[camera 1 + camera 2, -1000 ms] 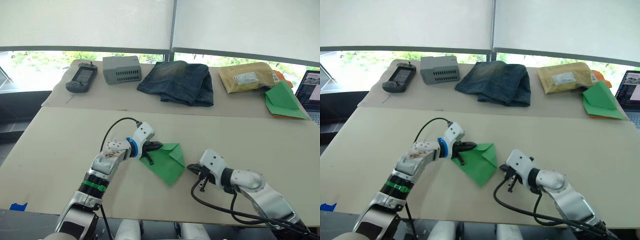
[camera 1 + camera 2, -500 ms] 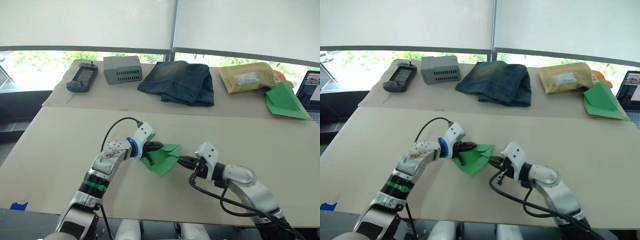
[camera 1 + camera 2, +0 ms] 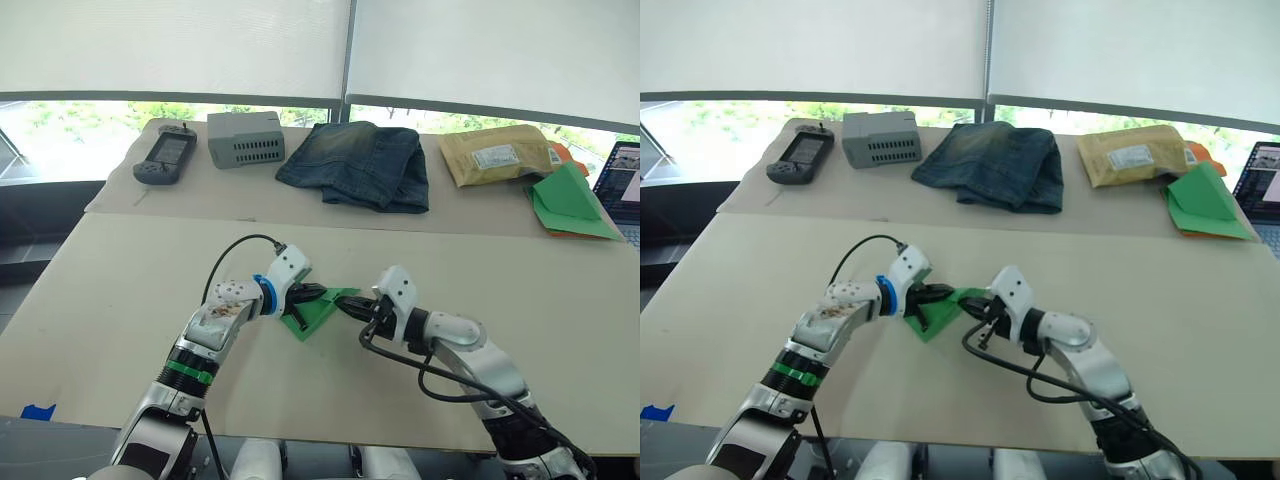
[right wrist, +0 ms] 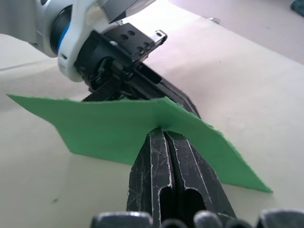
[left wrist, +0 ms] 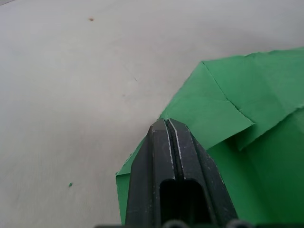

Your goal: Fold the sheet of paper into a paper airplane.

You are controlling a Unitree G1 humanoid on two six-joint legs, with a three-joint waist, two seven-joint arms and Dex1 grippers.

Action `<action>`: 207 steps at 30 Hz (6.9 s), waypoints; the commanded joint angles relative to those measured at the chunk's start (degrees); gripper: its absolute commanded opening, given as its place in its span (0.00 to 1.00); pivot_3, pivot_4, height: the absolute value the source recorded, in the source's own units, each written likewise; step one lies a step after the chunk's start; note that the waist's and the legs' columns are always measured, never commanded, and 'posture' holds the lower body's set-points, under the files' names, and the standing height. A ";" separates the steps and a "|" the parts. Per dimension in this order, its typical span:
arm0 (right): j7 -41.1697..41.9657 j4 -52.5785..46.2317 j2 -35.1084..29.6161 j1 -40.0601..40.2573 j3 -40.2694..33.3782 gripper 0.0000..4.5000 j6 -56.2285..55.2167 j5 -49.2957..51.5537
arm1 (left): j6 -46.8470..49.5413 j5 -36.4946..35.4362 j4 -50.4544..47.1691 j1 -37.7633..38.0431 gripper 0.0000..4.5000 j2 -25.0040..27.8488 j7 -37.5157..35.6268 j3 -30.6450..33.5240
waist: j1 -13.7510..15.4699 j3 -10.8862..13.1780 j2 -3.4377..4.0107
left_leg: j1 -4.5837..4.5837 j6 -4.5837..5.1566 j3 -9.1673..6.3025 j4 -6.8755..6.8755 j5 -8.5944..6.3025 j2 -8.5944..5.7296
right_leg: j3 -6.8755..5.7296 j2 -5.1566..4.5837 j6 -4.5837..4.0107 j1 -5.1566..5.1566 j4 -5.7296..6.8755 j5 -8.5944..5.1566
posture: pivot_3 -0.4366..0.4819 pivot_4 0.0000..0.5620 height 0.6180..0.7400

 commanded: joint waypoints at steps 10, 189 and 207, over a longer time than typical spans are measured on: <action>-0.27 2.81 1.04 -1.79 0.23 0.01 -2.08 -2.23 | 0.96 1.81 1.44 1.50 0.00 -0.53 -0.85 -3.33 | 0.01 0.00 0.00 | -0.04 0.00 0.00 0.00 0.00 -0.01 | -0.01 0.00 -0.16 -0.04 0.01 0.10 | 0.48 0.27 0.95; -0.54 26.03 7.65 -21.45 5.15 0.01 2.54 -11.17 | -1.03 -0.20 -1.60 2.66 0.00 4.69 -6.48 0.29 | -1.97 0.08 0.02 | 0.23 -0.05 -0.07 0.03 0.13 0.03 | 0.05 0.07 -0.14 -0.10 0.62 -0.12 | 0.48 0.27 0.95; 2.97 16.42 4.11 -17.66 1.32 0.01 3.63 -6.88 | -1.68 0.17 -0.53 2.15 0.00 3.87 -6.30 -0.23 | -1.74 0.15 0.06 | 0.10 -0.05 -0.08 0.03 0.13 0.02 | 0.03 0.06 -0.14 -0.18 0.59 -0.12 | 0.48 0.27 0.95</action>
